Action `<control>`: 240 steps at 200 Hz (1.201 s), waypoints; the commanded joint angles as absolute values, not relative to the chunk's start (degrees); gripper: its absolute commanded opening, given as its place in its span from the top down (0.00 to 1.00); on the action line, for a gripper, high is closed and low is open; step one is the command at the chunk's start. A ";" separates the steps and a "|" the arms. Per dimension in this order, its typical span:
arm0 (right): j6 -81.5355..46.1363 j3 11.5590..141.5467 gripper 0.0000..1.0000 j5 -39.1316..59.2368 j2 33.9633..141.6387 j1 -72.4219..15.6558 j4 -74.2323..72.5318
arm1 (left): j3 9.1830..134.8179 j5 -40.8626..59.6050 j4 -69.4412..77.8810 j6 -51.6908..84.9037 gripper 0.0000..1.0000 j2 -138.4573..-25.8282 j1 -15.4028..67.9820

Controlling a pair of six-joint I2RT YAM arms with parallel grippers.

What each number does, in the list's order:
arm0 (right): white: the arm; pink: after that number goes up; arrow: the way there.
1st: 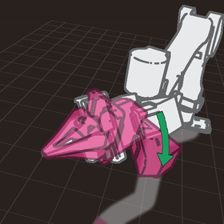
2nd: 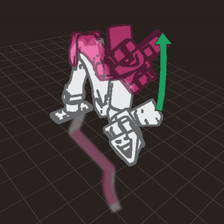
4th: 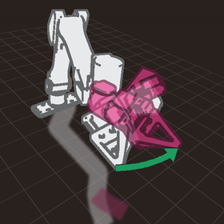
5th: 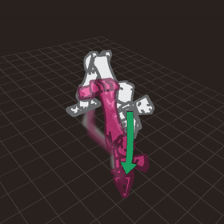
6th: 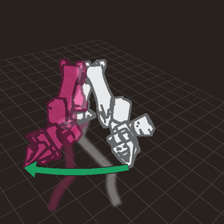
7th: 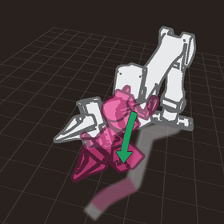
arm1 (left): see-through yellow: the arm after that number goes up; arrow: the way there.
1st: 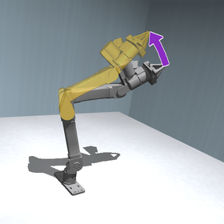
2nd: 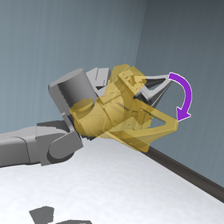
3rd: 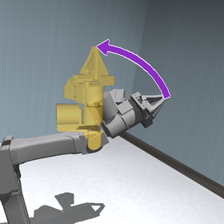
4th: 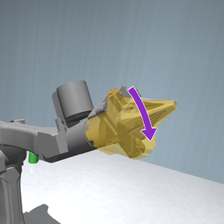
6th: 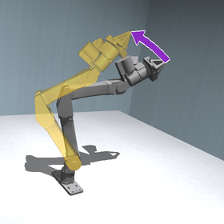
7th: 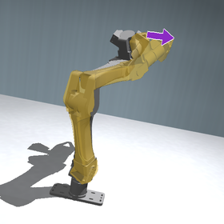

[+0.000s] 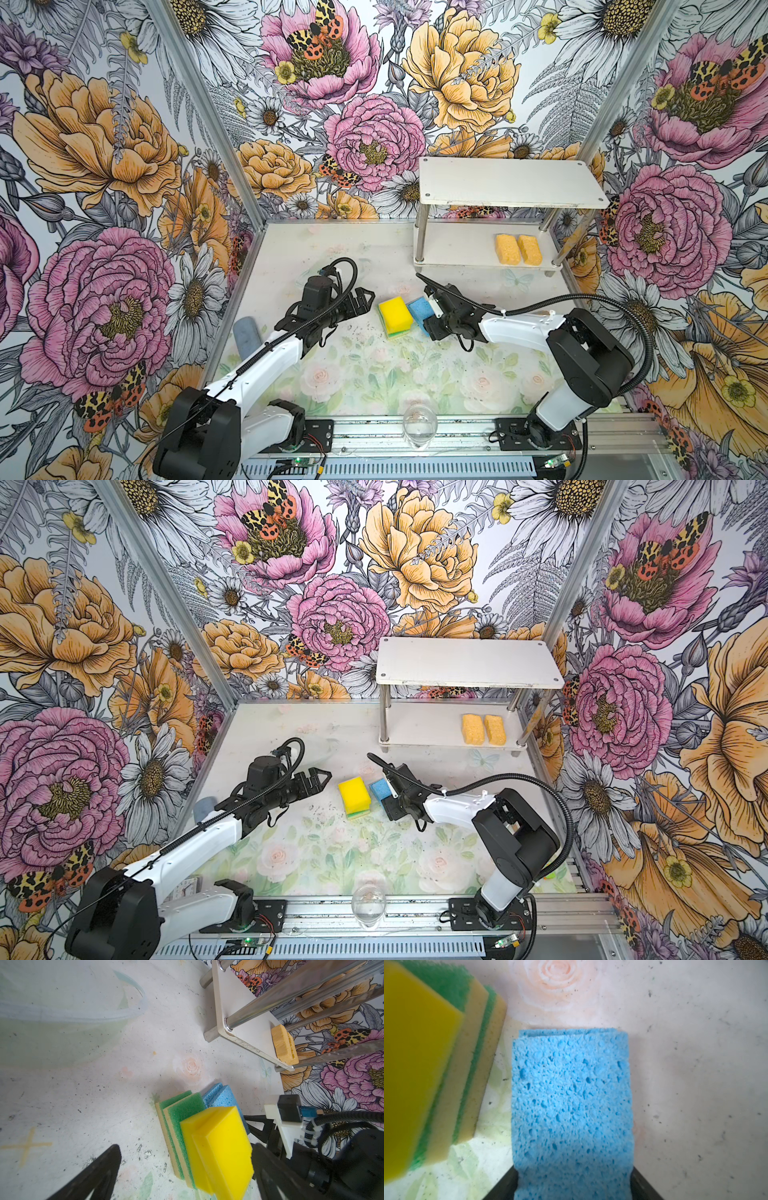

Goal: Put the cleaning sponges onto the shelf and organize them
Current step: 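Lift the blue sponge with the right gripper and carry it over the shelf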

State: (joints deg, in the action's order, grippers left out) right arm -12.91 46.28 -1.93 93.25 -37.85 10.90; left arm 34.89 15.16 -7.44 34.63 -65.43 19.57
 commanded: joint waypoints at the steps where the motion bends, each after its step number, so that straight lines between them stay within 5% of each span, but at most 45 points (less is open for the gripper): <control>1: -14.29 45.53 0.34 -3.62 91.28 -36.81 10.11 | 34.17 16.60 -6.33 35.24 0.01 -65.00 18.89; 240: -15.78 44.80 0.37 -2.34 80.51 -19.42 5.01 | 34.32 16.91 -6.12 34.72 0.01 -65.42 18.73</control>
